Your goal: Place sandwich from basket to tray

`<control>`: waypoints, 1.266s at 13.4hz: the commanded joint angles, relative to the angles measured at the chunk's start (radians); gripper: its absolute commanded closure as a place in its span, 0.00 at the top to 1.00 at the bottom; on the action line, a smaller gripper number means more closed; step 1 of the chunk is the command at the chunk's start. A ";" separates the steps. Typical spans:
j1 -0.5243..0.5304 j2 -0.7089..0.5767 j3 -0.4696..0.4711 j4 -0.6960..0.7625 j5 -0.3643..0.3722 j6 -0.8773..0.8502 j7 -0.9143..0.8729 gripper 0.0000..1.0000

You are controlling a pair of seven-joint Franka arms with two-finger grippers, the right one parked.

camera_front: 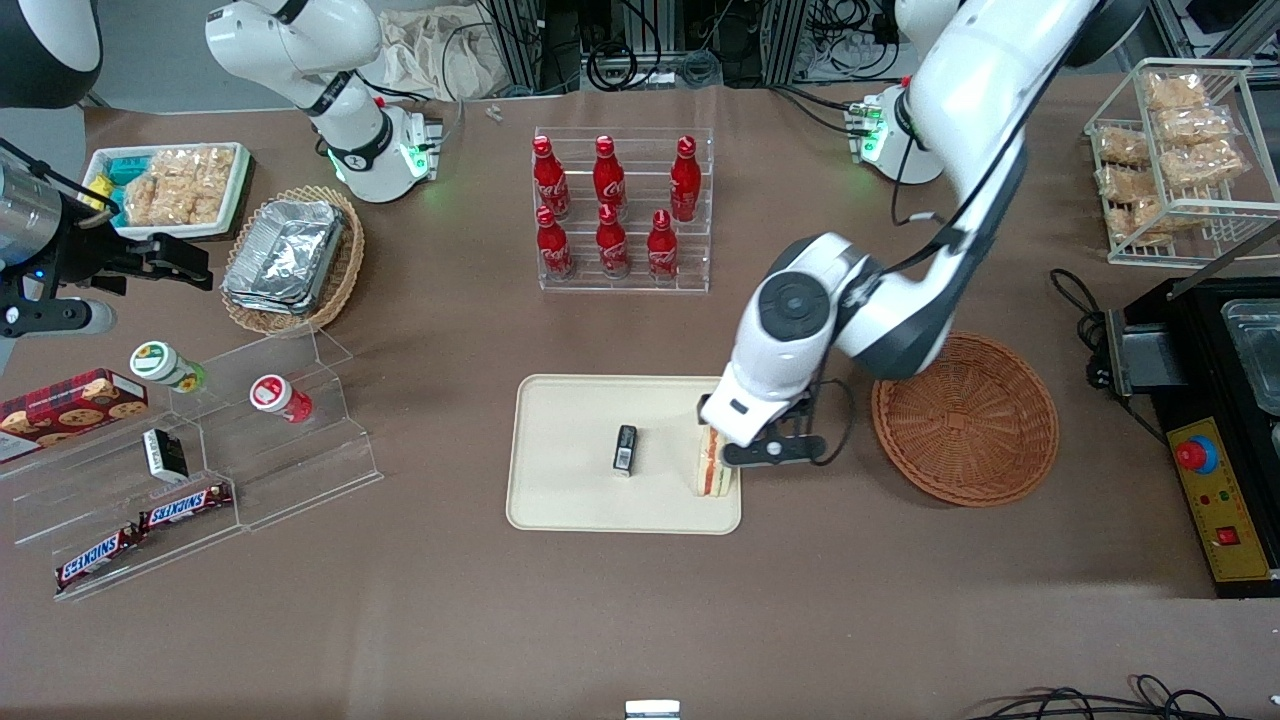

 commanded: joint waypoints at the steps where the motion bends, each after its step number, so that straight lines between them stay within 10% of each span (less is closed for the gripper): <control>1: 0.086 -0.131 0.001 -0.033 -0.107 -0.139 0.184 1.00; 10: 0.413 -0.450 0.006 -0.132 -0.233 -0.442 0.537 1.00; 17: 0.251 -0.480 0.228 -0.010 -0.250 -0.547 0.551 1.00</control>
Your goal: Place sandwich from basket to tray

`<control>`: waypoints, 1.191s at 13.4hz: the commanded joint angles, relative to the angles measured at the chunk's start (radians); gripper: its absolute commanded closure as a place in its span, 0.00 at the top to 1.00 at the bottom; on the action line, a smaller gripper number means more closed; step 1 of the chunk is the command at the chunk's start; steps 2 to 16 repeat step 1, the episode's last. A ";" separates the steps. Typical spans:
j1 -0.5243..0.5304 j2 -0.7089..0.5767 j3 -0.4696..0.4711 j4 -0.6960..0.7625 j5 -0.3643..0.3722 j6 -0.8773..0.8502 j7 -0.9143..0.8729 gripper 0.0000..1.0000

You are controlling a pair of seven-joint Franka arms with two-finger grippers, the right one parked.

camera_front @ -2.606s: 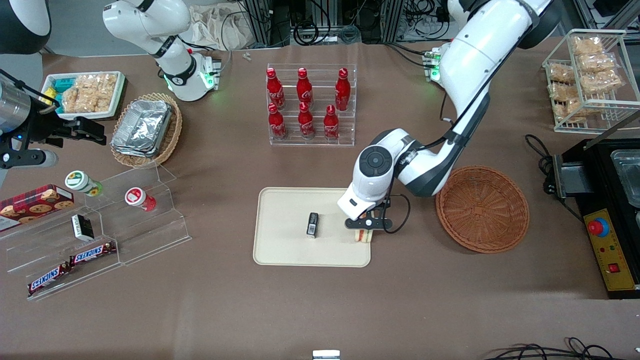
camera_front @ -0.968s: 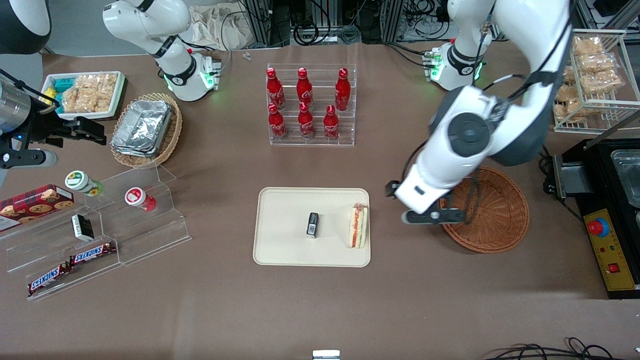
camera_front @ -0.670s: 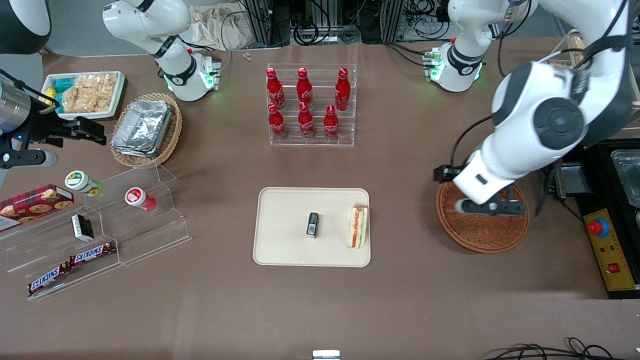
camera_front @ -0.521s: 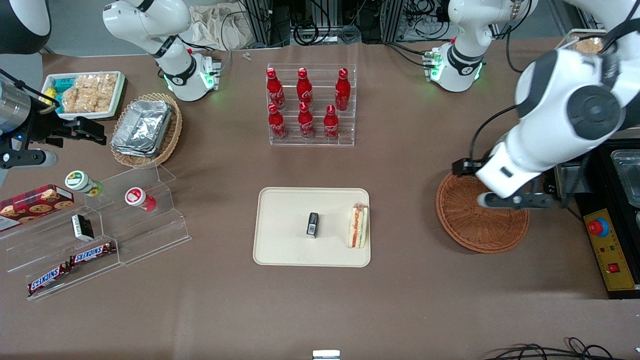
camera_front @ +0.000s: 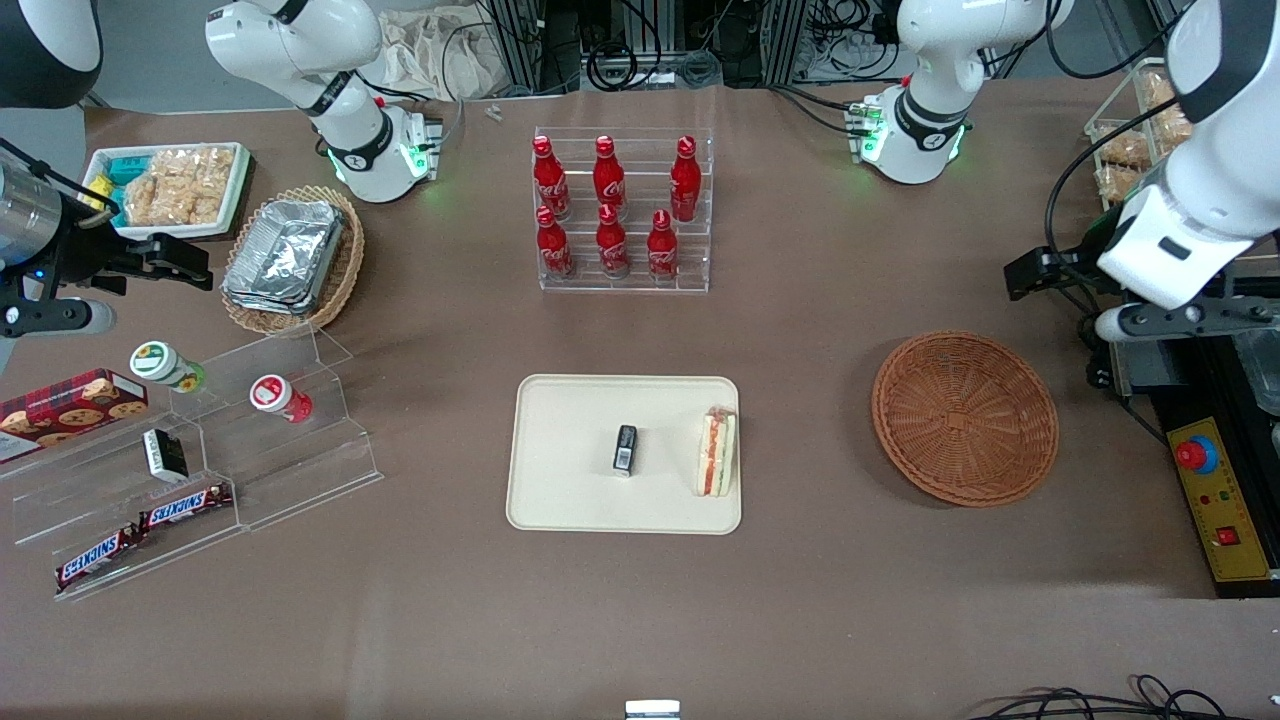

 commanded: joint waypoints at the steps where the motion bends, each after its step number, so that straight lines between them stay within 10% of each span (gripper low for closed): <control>1: -0.078 0.038 0.077 0.074 -0.015 -0.057 0.015 1.00; 16: -0.078 0.038 0.077 0.074 -0.015 -0.057 0.015 1.00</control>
